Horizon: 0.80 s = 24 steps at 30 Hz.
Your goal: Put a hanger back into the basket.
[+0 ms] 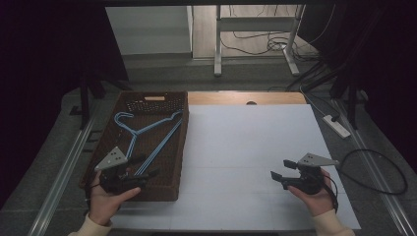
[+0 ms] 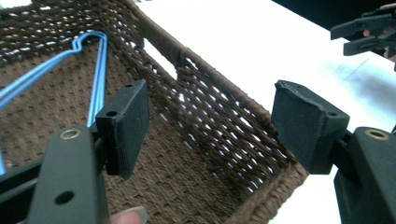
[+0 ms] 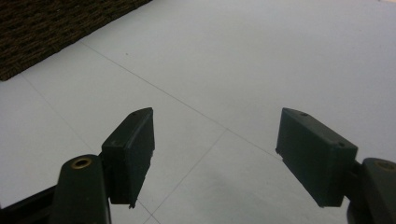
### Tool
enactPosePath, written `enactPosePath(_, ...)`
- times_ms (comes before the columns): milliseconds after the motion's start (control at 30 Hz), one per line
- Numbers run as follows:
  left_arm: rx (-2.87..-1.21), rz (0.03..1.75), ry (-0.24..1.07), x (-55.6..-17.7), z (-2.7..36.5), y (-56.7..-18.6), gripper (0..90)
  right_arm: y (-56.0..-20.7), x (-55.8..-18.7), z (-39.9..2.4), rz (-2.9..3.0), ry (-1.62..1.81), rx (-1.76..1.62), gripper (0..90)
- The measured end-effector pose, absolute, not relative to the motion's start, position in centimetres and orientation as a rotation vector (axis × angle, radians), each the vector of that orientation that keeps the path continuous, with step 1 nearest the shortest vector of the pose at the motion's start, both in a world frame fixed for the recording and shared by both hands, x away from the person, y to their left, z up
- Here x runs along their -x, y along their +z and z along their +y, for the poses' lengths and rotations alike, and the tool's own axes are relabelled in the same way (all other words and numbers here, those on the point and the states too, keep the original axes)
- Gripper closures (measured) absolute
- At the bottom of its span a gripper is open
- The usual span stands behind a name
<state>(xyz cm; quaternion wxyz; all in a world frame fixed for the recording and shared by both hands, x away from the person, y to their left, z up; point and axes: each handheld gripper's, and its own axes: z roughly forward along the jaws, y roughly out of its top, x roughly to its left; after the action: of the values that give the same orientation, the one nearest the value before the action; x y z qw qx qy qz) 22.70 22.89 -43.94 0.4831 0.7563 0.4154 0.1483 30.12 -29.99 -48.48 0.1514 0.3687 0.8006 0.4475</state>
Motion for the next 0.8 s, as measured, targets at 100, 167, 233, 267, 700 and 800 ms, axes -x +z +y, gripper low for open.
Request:
enactPosePath(100,-1.849,1.007,0.343,-22.4,22.5,-44.6,28.4,-48.5,-30.1,-30.0,2.296,1.283,-1.058,28.7)
enactPosePath(167,-1.852,1.006,0.334,-22.3,22.4,-44.8,28.0,-48.4,-30.1,-30.0,2.297,1.283,-1.057,28.7)
enactPosePath(233,-1.852,1.005,0.330,-22.2,22.2,-45.2,28.0,-48.4,-30.1,-30.0,2.295,1.285,-1.058,28.7)
enactPosePath(267,-1.856,1.004,0.334,-22.1,22.1,-45.3,28.0,-48.4,-30.1,-30.1,2.292,1.287,-1.056,28.7)
enactPosePath(700,-1.853,0.989,0.349,-21.9,22.0,-45.5,28.1,-48.3,-30.1,-30.0,2.291,1.286,-1.042,28.7)
enactPosePath(800,-1.855,0.988,0.345,-22.0,22.0,-45.5,28.1,-48.3,-30.1,-30.0,2.292,1.288,-1.042,28.7)
